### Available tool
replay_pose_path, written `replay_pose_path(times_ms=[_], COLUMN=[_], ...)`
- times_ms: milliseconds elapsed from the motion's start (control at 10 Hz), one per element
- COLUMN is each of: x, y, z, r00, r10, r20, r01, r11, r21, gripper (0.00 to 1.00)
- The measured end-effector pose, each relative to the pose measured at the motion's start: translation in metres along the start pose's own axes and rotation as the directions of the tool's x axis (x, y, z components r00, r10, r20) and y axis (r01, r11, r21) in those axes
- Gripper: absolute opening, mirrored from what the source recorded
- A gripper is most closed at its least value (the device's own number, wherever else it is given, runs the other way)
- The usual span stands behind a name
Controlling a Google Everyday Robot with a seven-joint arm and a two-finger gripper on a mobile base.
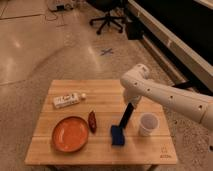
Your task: Place the eraser on the white sponge
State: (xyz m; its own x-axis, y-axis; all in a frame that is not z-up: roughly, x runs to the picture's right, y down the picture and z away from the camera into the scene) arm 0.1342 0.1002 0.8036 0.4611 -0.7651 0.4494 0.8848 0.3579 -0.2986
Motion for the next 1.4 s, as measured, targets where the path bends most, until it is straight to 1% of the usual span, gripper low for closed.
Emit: replay_pose_path(times_ms=[100, 200, 300, 500, 700, 800, 900, 1100, 1200, 1300, 1400], x=[-0.012, -0.031, -0.042, -0.059, -0.069, -0.072, -0.076, -0.08, -0.083, -0.084, -0.084], y=[0.0, -0.002, -0.004, -0.004, -0.002, -0.003, -0.006, -0.01, -0.012, -0.013, -0.016], z=[0.0, 0.0, -0.001, -0.002, 0.001, 0.003, 0.006, 0.01, 0.012, 0.013, 0.014], r00=[1.0, 0.999, 0.998, 0.995, 0.993, 0.992, 0.99, 0.988, 0.985, 0.983, 0.982], r10=[-0.009, -0.027, -0.038, -0.055, -0.057, -0.059, -0.06, -0.056, -0.051, -0.048, -0.048], r20=[0.014, 0.038, 0.053, 0.077, 0.104, 0.112, 0.126, 0.145, 0.164, 0.174, 0.184], r01=[0.009, 0.028, 0.039, 0.058, 0.062, 0.064, 0.066, 0.062, 0.057, 0.054, 0.054], r11=[1.0, 0.999, 0.999, 0.998, 0.997, 0.997, 0.997, 0.997, 0.998, 0.998, 0.998], r21=[-0.008, -0.016, -0.021, -0.032, -0.043, -0.044, -0.042, -0.037, -0.032, -0.03, -0.027], gripper=[0.0, 0.0, 0.0, 0.0, 0.0, 0.04, 0.16, 0.32, 0.46, 0.54, 0.64])
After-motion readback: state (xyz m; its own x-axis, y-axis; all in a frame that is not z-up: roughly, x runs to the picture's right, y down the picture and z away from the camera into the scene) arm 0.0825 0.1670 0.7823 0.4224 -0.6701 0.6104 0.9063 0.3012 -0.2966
